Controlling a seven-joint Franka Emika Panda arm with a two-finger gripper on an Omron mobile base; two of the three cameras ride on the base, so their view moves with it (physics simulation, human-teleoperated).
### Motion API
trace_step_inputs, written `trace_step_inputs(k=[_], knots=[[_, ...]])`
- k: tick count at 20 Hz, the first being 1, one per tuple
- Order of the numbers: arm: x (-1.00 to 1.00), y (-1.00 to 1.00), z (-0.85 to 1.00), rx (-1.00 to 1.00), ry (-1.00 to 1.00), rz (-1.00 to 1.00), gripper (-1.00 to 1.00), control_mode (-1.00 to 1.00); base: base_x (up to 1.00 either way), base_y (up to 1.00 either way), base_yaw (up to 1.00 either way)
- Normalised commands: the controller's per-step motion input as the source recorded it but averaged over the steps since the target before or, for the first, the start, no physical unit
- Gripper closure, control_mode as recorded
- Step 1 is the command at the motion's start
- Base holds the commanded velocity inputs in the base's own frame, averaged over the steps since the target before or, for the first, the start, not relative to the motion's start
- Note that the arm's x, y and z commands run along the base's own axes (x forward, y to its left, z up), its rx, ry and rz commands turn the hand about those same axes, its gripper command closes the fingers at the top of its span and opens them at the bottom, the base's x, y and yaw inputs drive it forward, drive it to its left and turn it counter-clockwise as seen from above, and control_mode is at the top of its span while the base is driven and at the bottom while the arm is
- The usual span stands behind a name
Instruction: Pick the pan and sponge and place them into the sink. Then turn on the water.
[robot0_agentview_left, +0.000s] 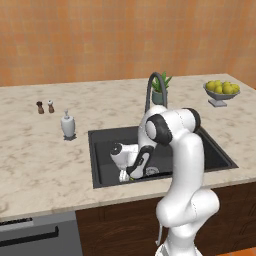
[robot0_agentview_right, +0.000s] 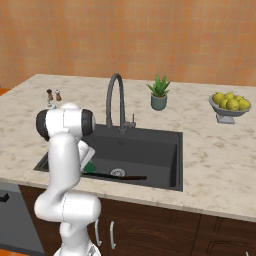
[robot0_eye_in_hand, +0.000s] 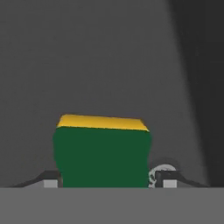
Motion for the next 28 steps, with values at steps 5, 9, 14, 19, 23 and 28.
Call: trace_step_inputs(k=[5, 9, 14, 19, 23, 28], knots=[[0.00, 0.07, 0.43, 0.01, -0.35, -0.06, -1.00, -1.00, 0.00, 0.00, 0.00], [-0.14, 0.01, 0.77, 0.01, -0.41, -0.08, -1.00, -1.00, 0.00, 0.00, 0.00], [-0.31, 0.00, 0.96, 0.06, -0.33, -0.09, -1.00, -1.00, 0.00, 0.00, 0.00], [-0.19, 0.10, 1.00, 0.03, -0.03, -0.03, -1.00, -1.00, 0.00, 0.00, 0.00], [0.00, 0.30, 1.00, -0.01, 0.02, 0.00, -1.00, -1.00, 0.00, 0.00, 0.00], [-0.08, 0.37, 1.00, -0.01, 0.00, -0.01, -1.00, -1.00, 0.00, 0.00, 0.00]])
